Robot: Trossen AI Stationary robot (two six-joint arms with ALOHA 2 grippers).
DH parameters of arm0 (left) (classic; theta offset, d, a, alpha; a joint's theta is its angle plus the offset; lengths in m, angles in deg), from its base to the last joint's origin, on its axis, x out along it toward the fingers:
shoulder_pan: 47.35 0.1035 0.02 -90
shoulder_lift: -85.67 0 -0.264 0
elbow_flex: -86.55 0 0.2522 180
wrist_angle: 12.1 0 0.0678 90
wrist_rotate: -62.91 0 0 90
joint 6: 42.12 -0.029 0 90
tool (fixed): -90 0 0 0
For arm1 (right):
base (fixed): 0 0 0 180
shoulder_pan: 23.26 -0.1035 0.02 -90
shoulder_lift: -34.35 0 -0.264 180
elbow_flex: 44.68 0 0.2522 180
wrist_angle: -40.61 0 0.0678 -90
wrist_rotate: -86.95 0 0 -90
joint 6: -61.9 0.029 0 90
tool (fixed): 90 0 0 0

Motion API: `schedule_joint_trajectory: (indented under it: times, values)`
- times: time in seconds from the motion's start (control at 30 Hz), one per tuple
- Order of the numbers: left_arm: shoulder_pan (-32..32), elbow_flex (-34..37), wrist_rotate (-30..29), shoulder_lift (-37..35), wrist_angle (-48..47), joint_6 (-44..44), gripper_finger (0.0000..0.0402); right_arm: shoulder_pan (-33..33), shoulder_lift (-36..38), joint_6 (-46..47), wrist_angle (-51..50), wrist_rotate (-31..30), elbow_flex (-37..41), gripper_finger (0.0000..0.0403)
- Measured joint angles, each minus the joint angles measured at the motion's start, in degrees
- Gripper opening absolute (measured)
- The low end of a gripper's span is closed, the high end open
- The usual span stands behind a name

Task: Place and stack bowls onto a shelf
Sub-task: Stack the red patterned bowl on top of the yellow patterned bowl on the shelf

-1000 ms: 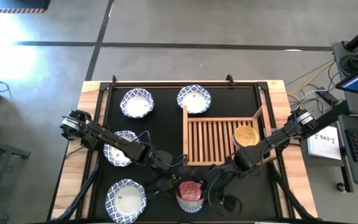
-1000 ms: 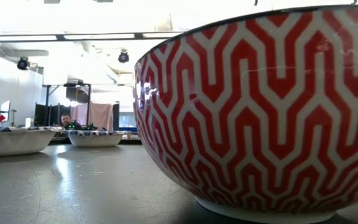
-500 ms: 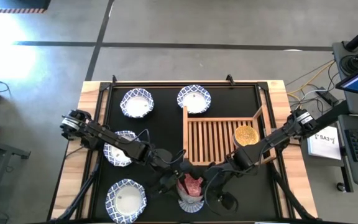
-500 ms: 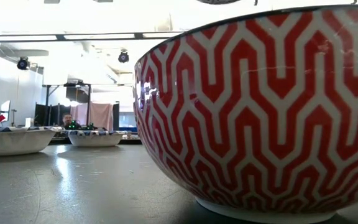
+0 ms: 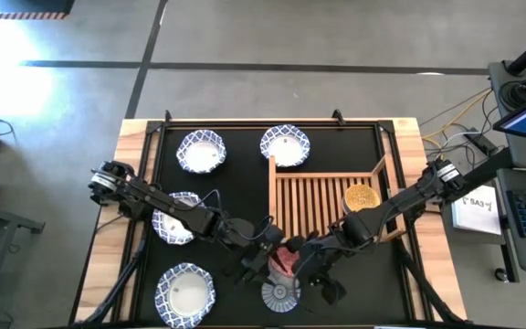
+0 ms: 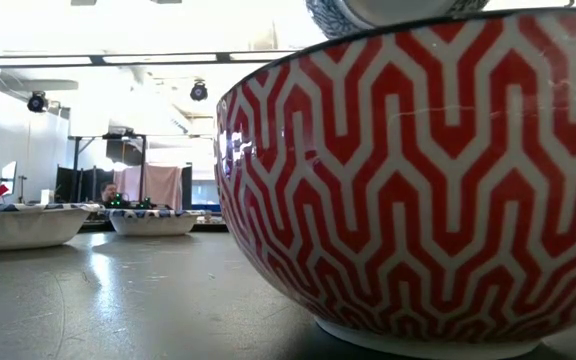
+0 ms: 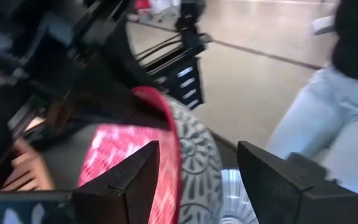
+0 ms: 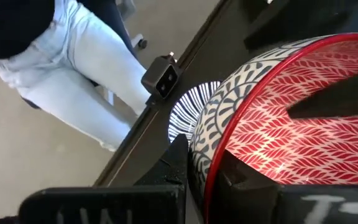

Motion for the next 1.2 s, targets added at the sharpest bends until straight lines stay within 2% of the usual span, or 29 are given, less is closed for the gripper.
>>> schedule_joint_trajectory:
  times: [0.3,0.67,0.97,1.2]
  values:
    - [0.1,0.1,-11.6,0.1,-0.3,-1.5,0.0204,1.1,0.1,14.3,-5.1,0.1,-1.8,0.0013]
    - [0.2,0.1,-21.3,0.1,0.3,-6.5,0.0204,2.8,0.1,30.1,-12.2,-1.5,-1.8,0.0013]
    - [0.2,0.1,-25.8,0.1,-0.2,-6.2,0.0204,3.6,0.2,33.4,-28.8,-3.7,-1.8,0.0013]
    - [0.2,0.1,-25.8,0.1,-1.3,-4.3,0.0204,3.6,2.9,33.5,-41.9,-10.6,-1.8,0.0013]
